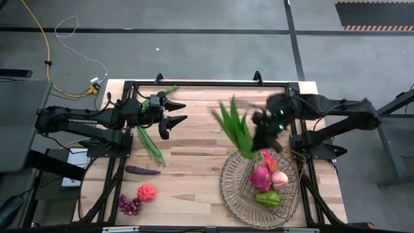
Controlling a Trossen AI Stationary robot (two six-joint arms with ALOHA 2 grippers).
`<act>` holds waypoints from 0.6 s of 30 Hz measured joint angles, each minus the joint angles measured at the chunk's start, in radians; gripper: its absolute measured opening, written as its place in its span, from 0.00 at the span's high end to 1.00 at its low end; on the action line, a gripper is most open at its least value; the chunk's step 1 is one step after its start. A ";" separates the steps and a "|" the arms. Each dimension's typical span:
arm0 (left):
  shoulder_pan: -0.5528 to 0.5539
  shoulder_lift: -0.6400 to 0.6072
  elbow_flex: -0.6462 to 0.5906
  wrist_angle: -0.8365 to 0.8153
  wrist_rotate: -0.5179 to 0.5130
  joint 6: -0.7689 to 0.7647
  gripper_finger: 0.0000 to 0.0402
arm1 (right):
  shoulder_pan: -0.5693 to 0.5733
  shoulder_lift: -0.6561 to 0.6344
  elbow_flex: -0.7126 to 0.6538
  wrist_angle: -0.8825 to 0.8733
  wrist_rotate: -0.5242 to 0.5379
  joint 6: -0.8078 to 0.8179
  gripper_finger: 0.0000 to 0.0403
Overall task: Build produce basket
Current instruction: Put the leaf lettuce into the wire basket
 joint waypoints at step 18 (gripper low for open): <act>0.000 0.000 0.000 -0.007 0.000 -0.003 0.40 | 0.454 -0.023 -0.062 -0.596 0.136 -0.190 0.77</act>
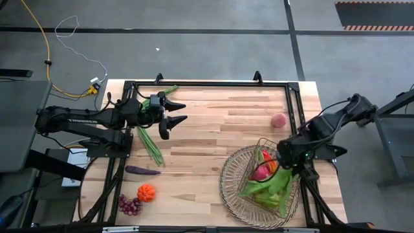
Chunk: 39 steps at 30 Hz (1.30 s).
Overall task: Build produce basket
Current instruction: Put the leaf lettuce into the wire basket
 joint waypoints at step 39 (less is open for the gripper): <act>0.000 0.000 0.000 0.007 -0.053 -0.016 0.40 | 0.134 0.050 -0.344 0.115 0.157 -0.406 0.77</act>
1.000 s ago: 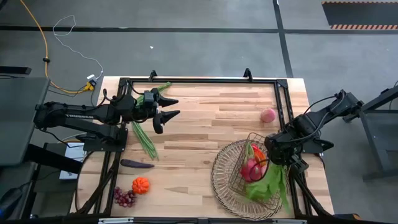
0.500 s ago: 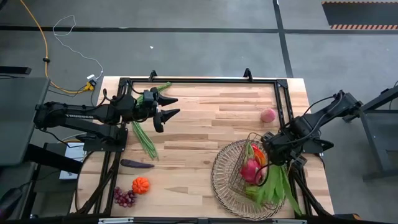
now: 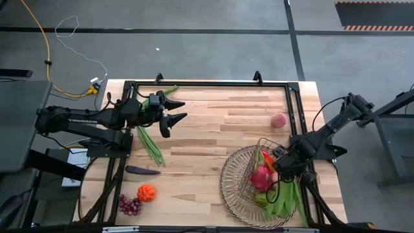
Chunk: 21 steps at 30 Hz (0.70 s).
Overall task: Build produce basket
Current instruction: Put the leaf lettuce into the wire basket
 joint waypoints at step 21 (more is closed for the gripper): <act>0.000 0.000 0.000 0.000 0.001 -0.007 0.40 | 0.012 -0.001 -0.011 0.011 0.018 0.096 0.54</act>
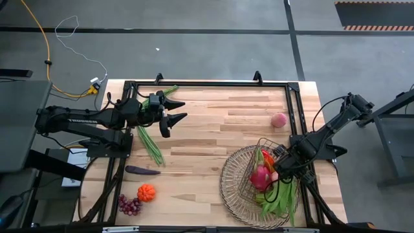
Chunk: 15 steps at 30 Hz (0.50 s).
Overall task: Build produce basket
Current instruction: Put the leaf lettuce into the wire basket
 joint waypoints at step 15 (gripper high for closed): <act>0.000 0.000 0.000 0.000 0.001 0.000 0.40 | 0.000 0.000 -0.001 0.009 -0.005 0.005 0.28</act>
